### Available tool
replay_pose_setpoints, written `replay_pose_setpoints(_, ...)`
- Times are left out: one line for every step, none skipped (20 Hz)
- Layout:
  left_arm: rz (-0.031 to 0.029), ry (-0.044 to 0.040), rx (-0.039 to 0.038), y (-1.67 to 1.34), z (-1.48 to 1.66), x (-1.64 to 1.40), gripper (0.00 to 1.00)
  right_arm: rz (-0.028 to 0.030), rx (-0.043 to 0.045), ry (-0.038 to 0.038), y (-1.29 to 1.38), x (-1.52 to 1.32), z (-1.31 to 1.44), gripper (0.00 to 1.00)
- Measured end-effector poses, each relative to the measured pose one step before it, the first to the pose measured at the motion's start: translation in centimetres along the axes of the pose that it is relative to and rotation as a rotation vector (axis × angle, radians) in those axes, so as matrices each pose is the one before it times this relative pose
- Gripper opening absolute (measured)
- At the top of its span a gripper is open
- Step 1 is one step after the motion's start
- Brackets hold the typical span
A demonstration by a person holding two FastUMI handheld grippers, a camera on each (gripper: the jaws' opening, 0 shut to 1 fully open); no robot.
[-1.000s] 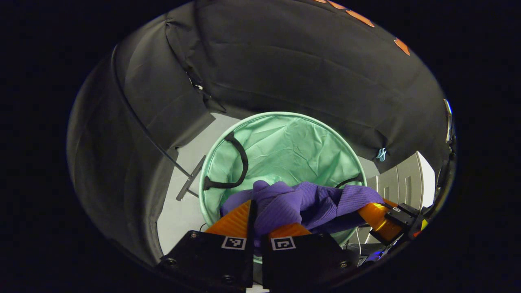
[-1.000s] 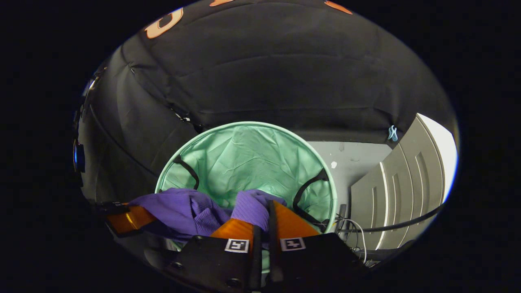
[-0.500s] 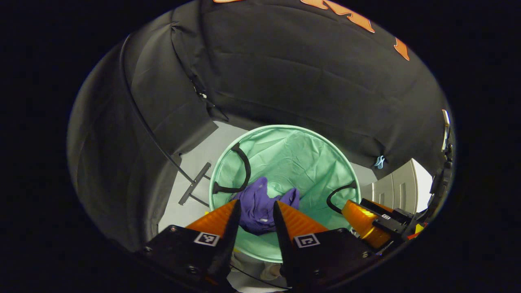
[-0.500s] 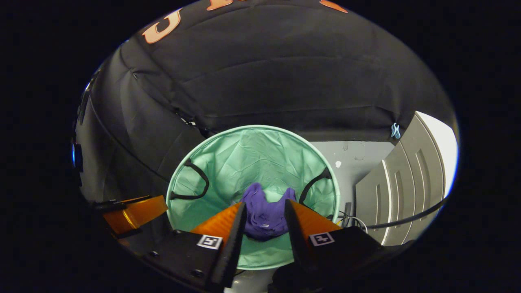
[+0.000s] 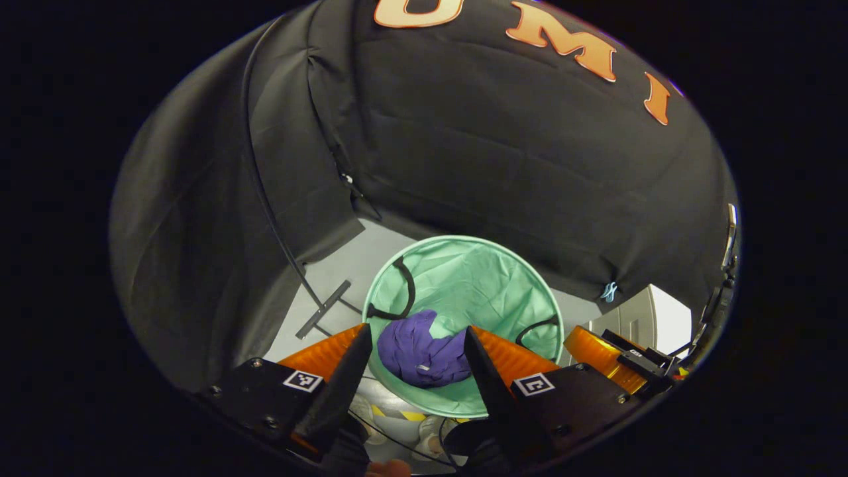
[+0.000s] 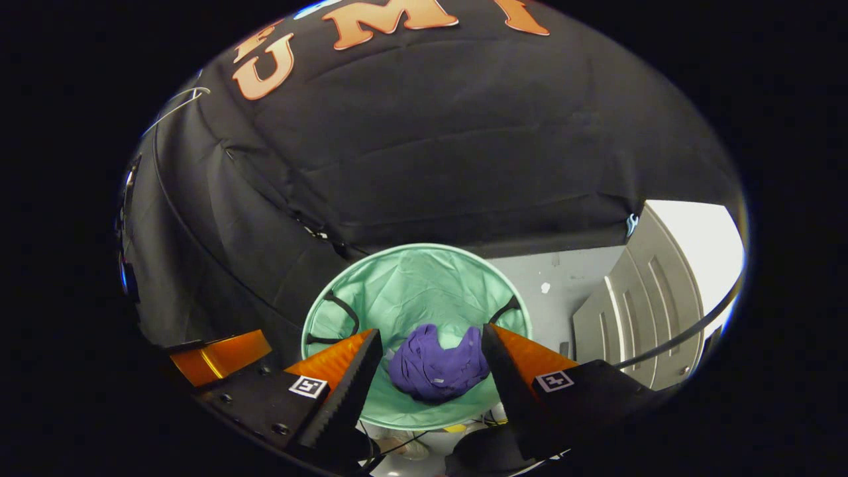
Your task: Grasp the clothes on the hanger with both hands and then place them into the laundry hamper below.
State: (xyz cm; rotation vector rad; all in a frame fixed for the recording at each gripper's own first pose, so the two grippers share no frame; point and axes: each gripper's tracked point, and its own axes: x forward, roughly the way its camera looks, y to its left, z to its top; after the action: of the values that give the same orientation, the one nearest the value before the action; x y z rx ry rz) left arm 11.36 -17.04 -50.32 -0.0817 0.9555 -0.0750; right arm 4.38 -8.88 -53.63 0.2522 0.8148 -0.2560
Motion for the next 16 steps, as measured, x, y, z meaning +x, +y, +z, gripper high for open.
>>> replay_pose_setpoints(-0.01824,-0.02680,0.00147,-0.368,0.689,-1.216,0.90,-0.00253,0.00257,-0.02718,-0.002,-1.132,0.851,0.98)
replay_pose_setpoints(-0.02417,-0.02432,-0.01232,-0.819,0.683,-1.275,0.90,0.00668,0.00417,-0.03157,0.236,-1.319,0.827,0.98)
replay_pose_setpoints(-0.02107,-0.02553,-0.01040,-0.449,0.487,-1.782,0.90,0.00992,0.00523,-0.03200,0.277,-1.372,1.051,0.98)
replay_pose_setpoints(-0.01376,-0.03097,0.00226,-0.406,0.988,-1.364,0.90,0.00964,0.00344,-0.03037,0.123,-1.470,1.129,0.98)
replay_pose_setpoints(-0.00493,-0.03392,0.01283,0.084,0.764,-1.455,0.90,0.00849,-0.00092,-0.03170,0.156,-1.377,1.391,0.98)
replay_pose_setpoints(-0.00044,-0.03539,0.01822,0.051,1.054,-1.146,0.90,0.00461,-0.00410,-0.03293,0.017,-1.460,1.255,0.98)
replay_pose_setpoints(0.00102,-0.03845,0.02130,-0.042,1.182,-1.177,0.90,0.00036,-0.00597,-0.03309,-0.023,-1.375,1.358,0.98)
replay_pose_setpoints(0.00080,-0.04161,0.01730,-0.270,1.324,-1.149,0.90,-0.00266,-0.00586,-0.02942,-0.064,-1.305,1.101,0.99)
replay_pose_setpoints(-0.00310,-0.03917,0.00785,-0.443,1.262,-1.052,0.90,-0.00037,-0.00608,-0.02683,-0.047,-1.106,1.122,0.99)
replay_pose_setpoints(-0.00736,-0.03637,0.00502,-1.182,1.731,0.093,0.89,0.00112,-0.00641,-0.02793,-0.140,-1.228,1.142,0.99)
replay_pose_setpoints(-0.01516,-0.03551,0.00853,-0.668,1.255,-0.961,0.89,-0.00317,-0.00880,-0.02649,-0.165,-0.937,1.145,0.98)
replay_pose_setpoints(-0.01693,-0.03147,0.00880,-0.703,1.285,-0.663,0.89,-0.00986,-0.01105,-0.02892,-0.387,-0.930,1.146,0.98)
replay_pose_setpoints(-0.01389,-0.02866,0.00669,-0.650,1.260,-0.739,0.89,-0.01114,-0.01172,-0.02504,-0.355,-0.798,1.094,0.98)
replay_pose_setpoints(-0.00666,-0.02730,0.00363,-0.331,1.188,-0.379,0.89,-0.00382,-0.01145,-0.02289,-0.232,-0.860,1.041,0.98)
replay_pose_setpoints(-0.00031,-0.02432,0.00326,-0.236,1.142,-0.555,0.89,-0.00181,-0.01204,-0.01988,-0.017,-0.771,0.875,0.98)
replay_pose_setpoints(0.00075,-0.02560,0.00584,-0.048,1.296,-0.519,0.89,-0.00118,-0.01230,-0.01886,-0.167,-0.777,0.823,0.98)
